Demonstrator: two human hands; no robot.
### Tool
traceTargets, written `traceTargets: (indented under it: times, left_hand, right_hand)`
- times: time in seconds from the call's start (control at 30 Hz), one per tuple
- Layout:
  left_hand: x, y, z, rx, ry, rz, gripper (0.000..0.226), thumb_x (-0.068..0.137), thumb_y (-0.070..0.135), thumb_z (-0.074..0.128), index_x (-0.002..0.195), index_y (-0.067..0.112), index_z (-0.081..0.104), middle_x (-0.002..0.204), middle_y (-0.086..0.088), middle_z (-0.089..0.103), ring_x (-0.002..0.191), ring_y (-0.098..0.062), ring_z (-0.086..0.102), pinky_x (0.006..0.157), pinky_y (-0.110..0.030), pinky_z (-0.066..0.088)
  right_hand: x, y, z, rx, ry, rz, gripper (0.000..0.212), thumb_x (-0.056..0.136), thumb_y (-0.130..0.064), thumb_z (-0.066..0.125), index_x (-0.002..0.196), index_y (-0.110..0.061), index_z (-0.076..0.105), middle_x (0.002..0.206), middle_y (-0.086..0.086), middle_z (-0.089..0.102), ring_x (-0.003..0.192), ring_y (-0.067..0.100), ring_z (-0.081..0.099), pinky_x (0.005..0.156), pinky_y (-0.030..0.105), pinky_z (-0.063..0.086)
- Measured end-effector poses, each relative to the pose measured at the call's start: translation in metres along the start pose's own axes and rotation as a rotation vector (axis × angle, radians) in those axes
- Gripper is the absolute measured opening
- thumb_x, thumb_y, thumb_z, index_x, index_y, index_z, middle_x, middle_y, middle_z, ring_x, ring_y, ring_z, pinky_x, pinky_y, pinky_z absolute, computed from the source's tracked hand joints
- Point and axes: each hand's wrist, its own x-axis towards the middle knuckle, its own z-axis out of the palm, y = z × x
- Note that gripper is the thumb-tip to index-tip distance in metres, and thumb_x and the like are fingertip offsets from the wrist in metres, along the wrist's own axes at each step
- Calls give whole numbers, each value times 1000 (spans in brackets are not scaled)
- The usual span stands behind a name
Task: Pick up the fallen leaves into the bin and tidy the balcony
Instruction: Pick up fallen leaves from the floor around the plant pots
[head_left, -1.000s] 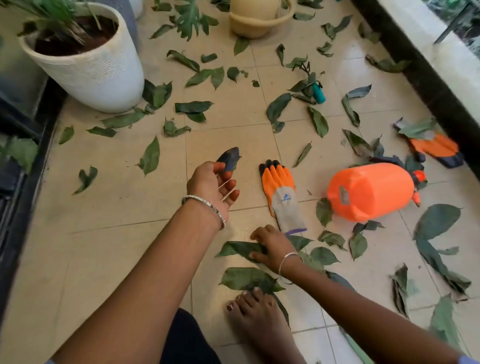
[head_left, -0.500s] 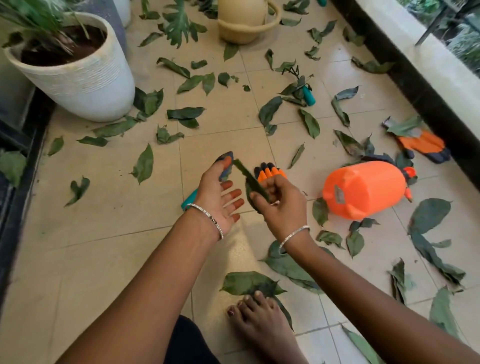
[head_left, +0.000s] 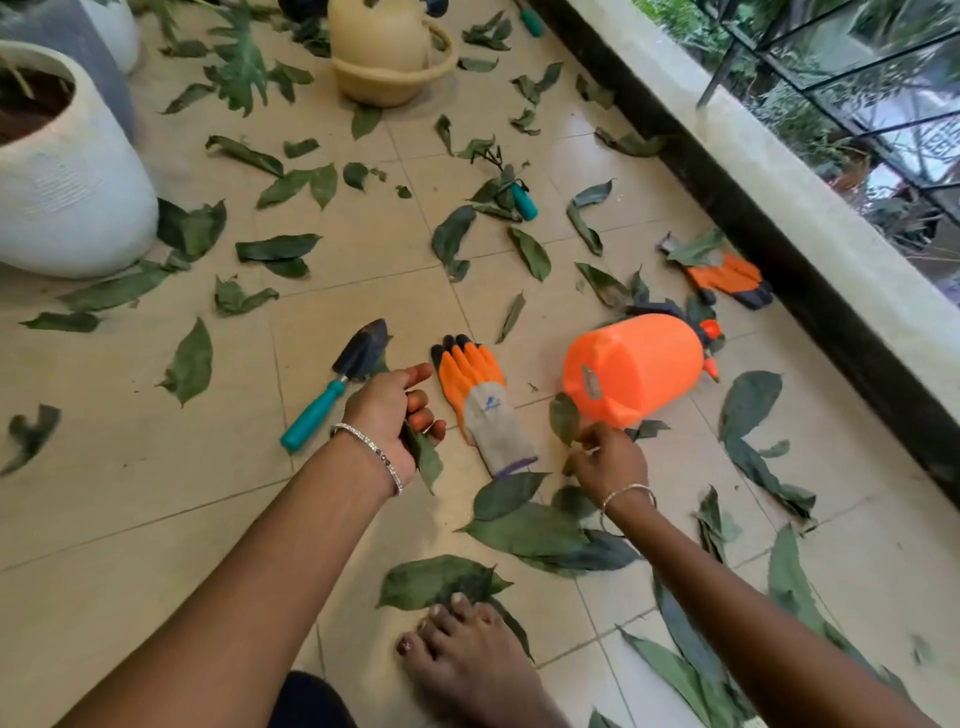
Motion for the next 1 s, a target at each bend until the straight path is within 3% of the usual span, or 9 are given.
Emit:
traceTargets:
  times: [0.1, 0.17, 0.37, 0.5, 0.63, 0.77, 0.83, 0.9, 1.0]
  left_hand:
    - [1, -2, 2, 25, -17, -10, 22, 100, 29, 47, 89, 17, 61, 44, 7, 29, 32, -9, 25, 45, -23, 32]
    - [1, -2, 3, 22, -22, -6, 23, 98, 32, 49, 86, 17, 62, 44, 7, 29, 33, -9, 25, 45, -23, 30]
    - [-6, -4, 5, 47, -45, -5, 19, 92, 35, 59, 93, 16, 61, 48, 6, 29, 38, -10, 24, 48, -25, 28]
    - [-9, -5, 6, 103, -43, -3, 27, 87, 41, 66, 93, 14, 61, 49, 5, 30, 39, -10, 23, 49, -25, 25]
    - [-16, -10, 11, 252, -129, -50, 42, 76, 52, 75, 95, 16, 63, 55, 6, 34, 45, -9, 23, 48, -24, 23]
    - [-18, -15, 16, 284, -183, 0, 37, 76, 55, 74, 87, 21, 67, 64, 2, 46, 46, -8, 31, 46, -23, 25]
    - [-13, -14, 15, 238, -181, 17, 31, 80, 51, 72, 83, 21, 70, 75, -2, 62, 57, -11, 51, 49, -22, 37]
    - [-7, -13, 11, 176, -132, 20, 29, 85, 44, 70, 83, 15, 72, 83, -5, 70, 74, -19, 65, 62, -30, 54]
    - [-2, -10, 5, 207, -8, 90, 27, 95, 36, 60, 75, 18, 60, 71, -1, 61, 57, -13, 52, 45, -23, 42]
  right_hand:
    - [-13, 37, 7, -259, -21, -76, 35, 84, -18, 67, 118, -11, 64, 115, 17, 62, 98, 39, 58, 82, 41, 48]
    - [-22, 47, 13, -287, -31, -104, 32, 86, -17, 65, 117, -15, 65, 114, 14, 61, 97, 38, 56, 82, 40, 47]
    - [-22, 26, 9, -25, 22, 32, 12, 85, -12, 67, 97, -13, 69, 94, 7, 72, 86, 29, 66, 74, 34, 52]
    - [-32, -28, -10, 445, 181, 157, 24, 76, -16, 81, 79, -17, 57, 73, 3, 66, 67, 24, 65, 64, 42, 57]
    - [-46, -107, -41, 783, 213, -35, 24, 77, -8, 78, 75, -16, 56, 68, 12, 63, 57, 29, 65, 50, 42, 57]
    - [-58, -157, -59, 773, 120, -219, 21, 75, -9, 80, 78, -14, 60, 68, 3, 63, 51, 15, 65, 48, 31, 55]
    - [-67, -163, -60, 702, 47, -311, 19, 73, -13, 82, 82, -17, 66, 71, -4, 65, 54, 6, 61, 53, 23, 52]
    - [-76, -160, -61, 673, -15, -414, 19, 73, -20, 82, 89, -18, 72, 78, -7, 67, 61, 7, 62, 57, 20, 50]
    - [-71, -136, -56, 771, -13, -349, 11, 78, -27, 68, 86, -20, 70, 74, -6, 68, 65, 16, 63, 60, 31, 53]
